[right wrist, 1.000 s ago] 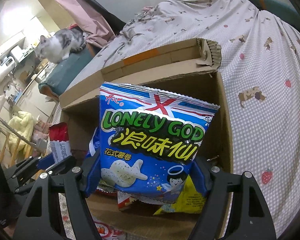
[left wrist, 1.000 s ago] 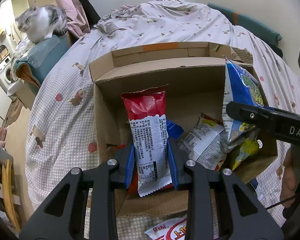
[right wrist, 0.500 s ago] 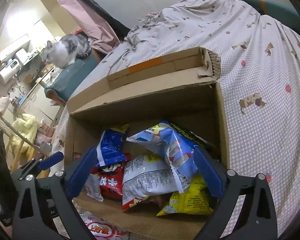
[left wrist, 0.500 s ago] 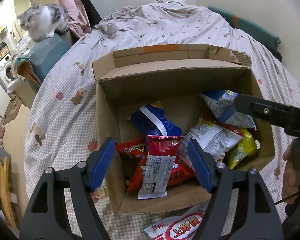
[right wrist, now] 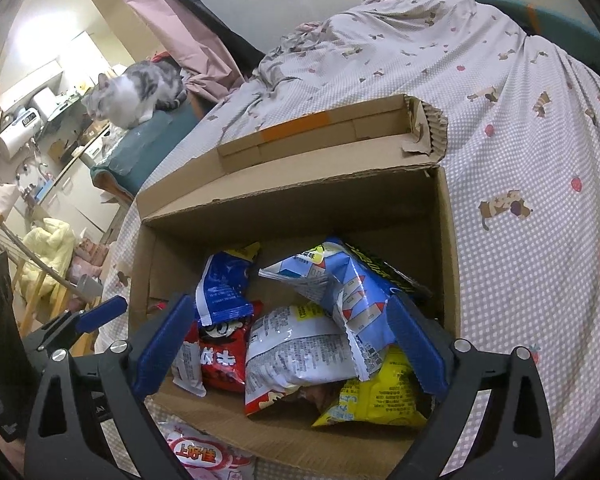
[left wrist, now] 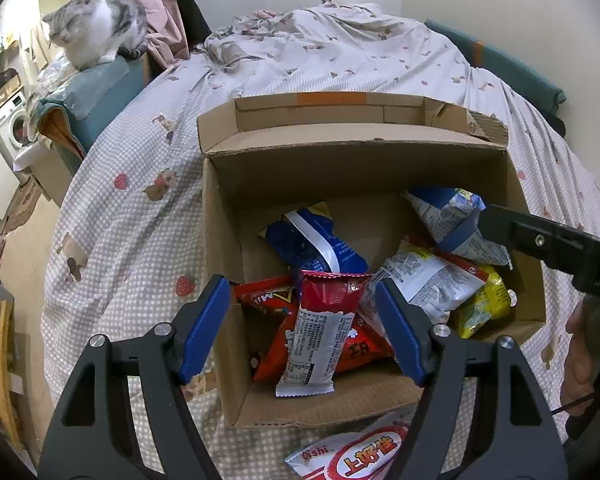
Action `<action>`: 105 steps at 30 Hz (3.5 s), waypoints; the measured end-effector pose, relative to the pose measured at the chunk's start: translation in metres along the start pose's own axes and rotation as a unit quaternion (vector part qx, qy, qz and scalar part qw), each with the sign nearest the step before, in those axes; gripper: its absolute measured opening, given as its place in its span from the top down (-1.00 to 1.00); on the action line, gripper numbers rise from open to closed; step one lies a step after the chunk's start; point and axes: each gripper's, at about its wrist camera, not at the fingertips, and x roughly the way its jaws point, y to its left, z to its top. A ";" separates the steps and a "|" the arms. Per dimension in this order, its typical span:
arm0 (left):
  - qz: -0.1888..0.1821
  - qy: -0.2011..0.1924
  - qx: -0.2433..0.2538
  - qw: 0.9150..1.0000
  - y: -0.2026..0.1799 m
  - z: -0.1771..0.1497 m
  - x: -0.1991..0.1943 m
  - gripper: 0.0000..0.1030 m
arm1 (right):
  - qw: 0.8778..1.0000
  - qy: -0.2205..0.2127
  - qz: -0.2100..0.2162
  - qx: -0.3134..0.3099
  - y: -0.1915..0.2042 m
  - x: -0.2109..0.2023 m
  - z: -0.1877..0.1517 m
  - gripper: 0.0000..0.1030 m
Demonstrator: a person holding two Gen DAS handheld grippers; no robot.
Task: Organize snacks
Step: 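Grasp the white Oishi chip bag with the left tool while the right tool grasps the blue-and-white bar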
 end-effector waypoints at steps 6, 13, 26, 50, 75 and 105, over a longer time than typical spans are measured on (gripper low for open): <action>0.004 -0.006 -0.041 0.999 0.015 -0.003 -0.012 -0.45 | 1.000 -0.006 -0.005 0.003 0.002 -0.014 -0.004 -0.92; -0.014 -0.026 -0.072 0.997 0.024 -0.009 -0.037 -0.71 | 1.000 -0.014 -0.009 0.019 0.009 -0.041 -0.014 -0.92; -0.028 -0.040 -0.098 0.994 0.038 -0.038 -0.079 -0.71 | 0.999 -0.004 -0.032 0.012 0.015 -0.081 -0.055 -0.92; -0.016 0.058 -0.076 0.995 0.025 -0.106 -0.081 -0.71 | 0.993 0.059 -0.057 0.089 -0.018 -0.102 -0.127 -0.92; -0.034 0.149 -0.109 0.982 0.009 -0.124 -0.019 -0.71 | 0.978 0.118 -0.056 0.161 -0.042 -0.072 -0.137 -0.92; -0.119 0.178 -0.144 0.966 0.010 -0.116 0.001 0.26 | 0.970 0.134 -0.073 0.189 -0.068 -0.054 -0.132 -0.92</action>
